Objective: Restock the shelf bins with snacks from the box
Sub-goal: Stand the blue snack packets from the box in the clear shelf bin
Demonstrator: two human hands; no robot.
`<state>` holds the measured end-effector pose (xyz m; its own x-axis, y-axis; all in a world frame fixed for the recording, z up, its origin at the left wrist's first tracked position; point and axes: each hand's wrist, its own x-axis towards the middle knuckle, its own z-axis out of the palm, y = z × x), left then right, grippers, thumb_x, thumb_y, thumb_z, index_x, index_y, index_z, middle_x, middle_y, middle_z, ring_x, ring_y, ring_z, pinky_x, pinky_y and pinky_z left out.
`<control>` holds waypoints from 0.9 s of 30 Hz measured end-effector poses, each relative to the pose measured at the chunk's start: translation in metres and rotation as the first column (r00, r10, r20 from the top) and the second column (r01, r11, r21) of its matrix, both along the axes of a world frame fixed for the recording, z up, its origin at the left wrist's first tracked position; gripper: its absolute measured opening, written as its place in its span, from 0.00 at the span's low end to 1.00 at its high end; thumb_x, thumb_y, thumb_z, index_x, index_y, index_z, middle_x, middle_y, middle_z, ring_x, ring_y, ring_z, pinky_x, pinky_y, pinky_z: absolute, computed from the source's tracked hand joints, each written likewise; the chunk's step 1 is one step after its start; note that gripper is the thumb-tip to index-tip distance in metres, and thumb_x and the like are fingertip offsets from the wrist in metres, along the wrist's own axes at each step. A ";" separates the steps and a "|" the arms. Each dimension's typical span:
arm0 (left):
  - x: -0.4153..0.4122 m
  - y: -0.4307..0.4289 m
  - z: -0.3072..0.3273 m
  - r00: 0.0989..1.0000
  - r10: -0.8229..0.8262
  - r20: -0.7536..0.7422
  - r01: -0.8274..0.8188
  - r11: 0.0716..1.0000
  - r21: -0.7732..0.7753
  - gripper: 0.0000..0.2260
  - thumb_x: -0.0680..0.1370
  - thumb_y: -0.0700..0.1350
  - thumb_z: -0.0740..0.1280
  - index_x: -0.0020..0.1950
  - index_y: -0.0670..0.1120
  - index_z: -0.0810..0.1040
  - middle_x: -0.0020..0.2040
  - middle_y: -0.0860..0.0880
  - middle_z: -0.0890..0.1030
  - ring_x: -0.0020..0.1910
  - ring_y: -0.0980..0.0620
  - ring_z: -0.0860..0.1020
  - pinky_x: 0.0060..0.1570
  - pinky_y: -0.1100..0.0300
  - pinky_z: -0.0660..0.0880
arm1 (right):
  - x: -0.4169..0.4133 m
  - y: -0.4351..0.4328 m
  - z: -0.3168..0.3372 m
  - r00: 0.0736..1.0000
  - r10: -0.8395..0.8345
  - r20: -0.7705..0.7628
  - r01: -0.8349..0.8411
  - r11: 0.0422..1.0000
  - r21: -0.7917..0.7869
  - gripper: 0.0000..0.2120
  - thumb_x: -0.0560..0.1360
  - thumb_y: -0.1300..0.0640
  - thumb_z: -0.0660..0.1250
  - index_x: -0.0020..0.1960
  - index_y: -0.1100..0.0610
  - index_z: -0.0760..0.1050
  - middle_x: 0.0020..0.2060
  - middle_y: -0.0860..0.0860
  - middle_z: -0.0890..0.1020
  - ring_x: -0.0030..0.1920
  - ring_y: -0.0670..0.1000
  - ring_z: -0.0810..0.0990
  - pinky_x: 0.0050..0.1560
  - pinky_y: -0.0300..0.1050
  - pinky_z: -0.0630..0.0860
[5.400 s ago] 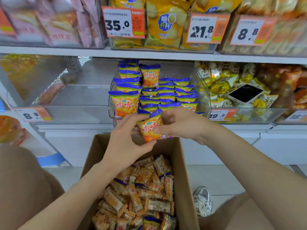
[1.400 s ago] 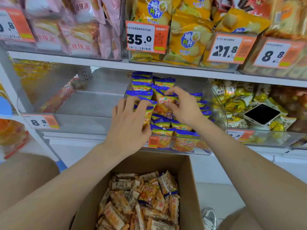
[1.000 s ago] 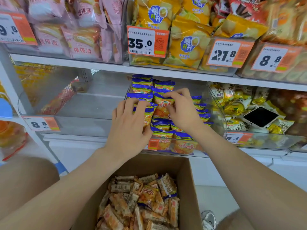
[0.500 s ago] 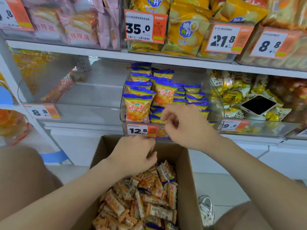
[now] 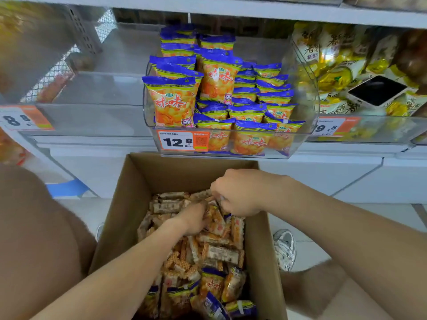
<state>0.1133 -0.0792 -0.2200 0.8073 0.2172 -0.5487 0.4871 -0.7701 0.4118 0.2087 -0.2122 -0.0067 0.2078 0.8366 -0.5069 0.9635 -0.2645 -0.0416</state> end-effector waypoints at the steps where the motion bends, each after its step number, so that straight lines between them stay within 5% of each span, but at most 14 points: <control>1: 0.000 -0.007 -0.006 0.999 0.041 -0.008 -0.041 0.999 -0.002 0.32 0.81 0.53 0.70 0.80 0.44 0.62 0.75 0.39 0.71 0.70 0.38 0.73 0.66 0.48 0.75 | 0.003 0.000 -0.001 1.000 -0.003 0.001 0.003 1.000 -0.013 0.06 0.80 0.59 0.62 0.53 0.55 0.77 0.42 0.53 0.76 0.40 0.57 0.79 0.34 0.48 0.73; 5: 0.000 -0.013 -0.024 0.976 0.218 -0.008 -0.218 0.976 -0.013 0.42 0.74 0.58 0.78 0.79 0.41 0.63 0.71 0.40 0.75 0.68 0.40 0.75 0.64 0.51 0.76 | 0.010 0.000 -0.002 1.000 -0.017 0.007 0.018 0.997 -0.078 0.05 0.81 0.56 0.64 0.54 0.55 0.76 0.44 0.55 0.78 0.41 0.57 0.80 0.34 0.47 0.72; 8: -0.002 -0.006 -0.024 0.981 0.186 -0.048 -0.187 0.982 -0.015 0.49 0.64 0.65 0.82 0.77 0.46 0.67 0.72 0.43 0.74 0.70 0.40 0.73 0.66 0.47 0.75 | 0.013 -0.001 -0.003 1.000 -0.028 0.005 0.029 0.994 -0.102 0.07 0.81 0.57 0.63 0.57 0.56 0.77 0.47 0.56 0.80 0.43 0.58 0.82 0.34 0.48 0.73; 10: -0.005 -0.004 -0.022 0.987 0.157 -0.040 -0.157 0.987 -0.013 0.40 0.64 0.61 0.82 0.71 0.54 0.70 0.70 0.46 0.72 0.70 0.39 0.70 0.66 0.47 0.74 | 0.014 -0.001 -0.003 0.999 -0.039 0.004 0.039 0.994 -0.105 0.08 0.81 0.57 0.63 0.58 0.56 0.77 0.48 0.56 0.81 0.42 0.57 0.81 0.34 0.49 0.72; 13: -0.009 -0.009 -0.014 0.980 0.183 0.083 -0.174 0.980 -0.099 0.25 0.69 0.49 0.80 0.59 0.56 0.70 0.61 0.49 0.73 0.59 0.46 0.74 0.46 0.56 0.73 | 0.017 -0.002 0.001 0.997 -0.073 -0.004 0.072 0.993 -0.096 0.11 0.81 0.58 0.63 0.61 0.56 0.77 0.51 0.58 0.81 0.43 0.56 0.80 0.38 0.51 0.75; 16: -0.010 -0.015 0.003 0.952 0.238 0.191 -0.196 0.957 -0.215 0.26 0.71 0.43 0.80 0.62 0.49 0.69 0.56 0.51 0.75 0.51 0.51 0.76 0.35 0.66 0.69 | 0.024 -0.006 0.010 0.994 -0.105 -0.013 0.104 0.992 -0.073 0.12 0.82 0.57 0.61 0.63 0.57 0.77 0.53 0.58 0.80 0.52 0.61 0.82 0.48 0.56 0.80; 18: -0.008 -0.019 0.024 0.925 0.312 0.219 -0.233 0.917 -0.324 0.33 0.70 0.45 0.81 0.69 0.48 0.68 0.60 0.53 0.75 0.54 0.54 0.78 0.39 0.69 0.73 | 0.030 -0.009 0.015 0.991 -0.135 -0.006 0.135 0.990 -0.051 0.09 0.83 0.56 0.60 0.58 0.57 0.76 0.48 0.57 0.79 0.50 0.60 0.81 0.44 0.53 0.77; 22: -0.005 -0.030 0.084 0.822 0.395 0.410 -0.243 0.895 -0.374 0.28 0.68 0.52 0.81 0.65 0.54 0.75 0.59 0.53 0.79 0.52 0.58 0.79 0.47 0.65 0.78 | 0.040 -0.015 0.031 0.981 -0.194 -0.004 0.194 0.981 -0.015 0.14 0.84 0.51 0.62 0.43 0.59 0.72 0.33 0.52 0.72 0.35 0.54 0.71 0.35 0.48 0.66; 24: -0.003 -0.043 0.123 0.715 0.427 0.553 -0.194 0.882 -0.430 0.25 0.68 0.53 0.80 0.62 0.57 0.75 0.57 0.54 0.79 0.53 0.58 0.80 0.50 0.59 0.81 | 0.042 -0.019 0.045 0.980 -0.190 -0.061 0.190 0.982 -0.006 0.20 0.82 0.43 0.65 0.44 0.60 0.75 0.31 0.51 0.71 0.33 0.53 0.68 0.34 0.49 0.64; 27: -0.003 -0.058 0.176 0.515 0.448 0.731 -0.166 0.888 -0.428 0.24 0.69 0.53 0.79 0.61 0.58 0.73 0.57 0.54 0.79 0.55 0.54 0.81 0.53 0.51 0.80 | 0.047 -0.027 0.073 0.955 -0.189 -0.228 0.225 0.963 0.145 0.19 0.78 0.39 0.71 0.49 0.56 0.80 0.37 0.52 0.80 0.36 0.52 0.77 0.38 0.51 0.73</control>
